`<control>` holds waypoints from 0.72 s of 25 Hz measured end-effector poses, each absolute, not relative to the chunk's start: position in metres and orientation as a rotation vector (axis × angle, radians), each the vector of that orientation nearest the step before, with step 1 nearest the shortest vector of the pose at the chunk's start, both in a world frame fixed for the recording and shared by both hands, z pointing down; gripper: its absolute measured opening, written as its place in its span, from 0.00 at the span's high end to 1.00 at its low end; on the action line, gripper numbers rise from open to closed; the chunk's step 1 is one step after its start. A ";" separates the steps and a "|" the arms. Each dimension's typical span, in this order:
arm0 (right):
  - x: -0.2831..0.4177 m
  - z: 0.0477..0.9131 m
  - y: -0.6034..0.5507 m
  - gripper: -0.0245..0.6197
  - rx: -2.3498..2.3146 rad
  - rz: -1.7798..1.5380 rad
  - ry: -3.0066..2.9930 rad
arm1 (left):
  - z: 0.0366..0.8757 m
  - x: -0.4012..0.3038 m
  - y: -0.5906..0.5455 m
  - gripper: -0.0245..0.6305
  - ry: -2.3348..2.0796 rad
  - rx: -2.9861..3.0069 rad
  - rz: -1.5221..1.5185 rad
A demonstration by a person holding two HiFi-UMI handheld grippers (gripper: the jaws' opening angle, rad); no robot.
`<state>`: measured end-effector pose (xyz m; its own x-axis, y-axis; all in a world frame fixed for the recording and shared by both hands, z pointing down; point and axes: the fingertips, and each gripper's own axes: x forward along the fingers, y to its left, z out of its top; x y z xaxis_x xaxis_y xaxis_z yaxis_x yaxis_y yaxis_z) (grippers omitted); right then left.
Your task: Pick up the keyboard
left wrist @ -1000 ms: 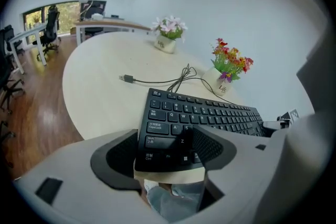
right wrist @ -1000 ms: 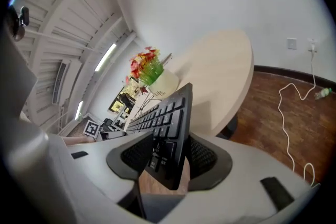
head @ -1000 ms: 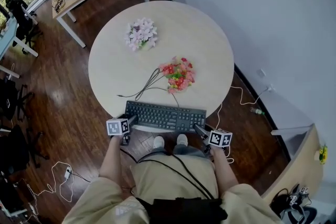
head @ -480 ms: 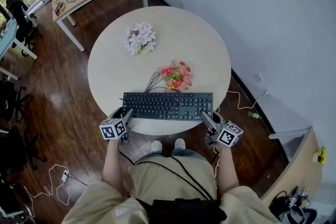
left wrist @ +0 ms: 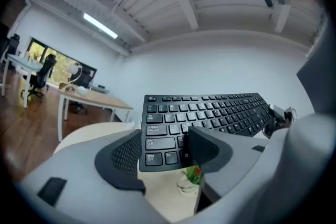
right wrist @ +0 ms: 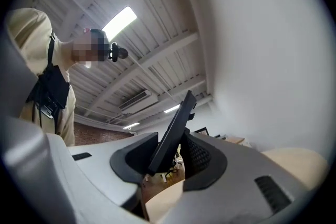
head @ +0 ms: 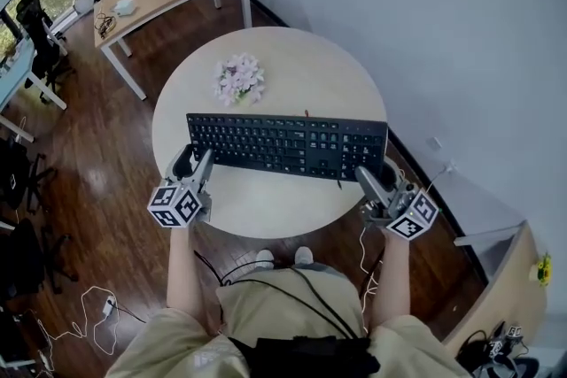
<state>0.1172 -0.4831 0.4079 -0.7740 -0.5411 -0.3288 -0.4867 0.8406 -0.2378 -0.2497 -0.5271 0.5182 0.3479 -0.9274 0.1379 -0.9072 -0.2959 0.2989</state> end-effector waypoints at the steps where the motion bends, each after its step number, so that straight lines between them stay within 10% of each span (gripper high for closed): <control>1: 0.114 0.396 -0.481 0.75 -0.734 -0.134 2.652 | 0.499 -0.245 -0.530 0.59 -1.629 2.375 -0.096; 3: 0.092 0.382 -0.477 0.75 -0.678 0.009 2.752 | 0.456 -0.215 -0.534 0.85 -1.568 2.599 -0.148; 18: 0.012 0.382 -0.499 0.82 -0.725 -0.046 2.772 | 0.435 -0.138 -0.500 0.85 -1.476 2.886 0.055</control>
<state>0.0124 -0.4990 0.3823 -0.8364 -0.4846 -0.2559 -0.4760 0.8739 -0.0992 -0.1383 -0.5002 0.4350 0.5861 -0.8101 -0.0154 -0.8067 -0.5816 -0.1049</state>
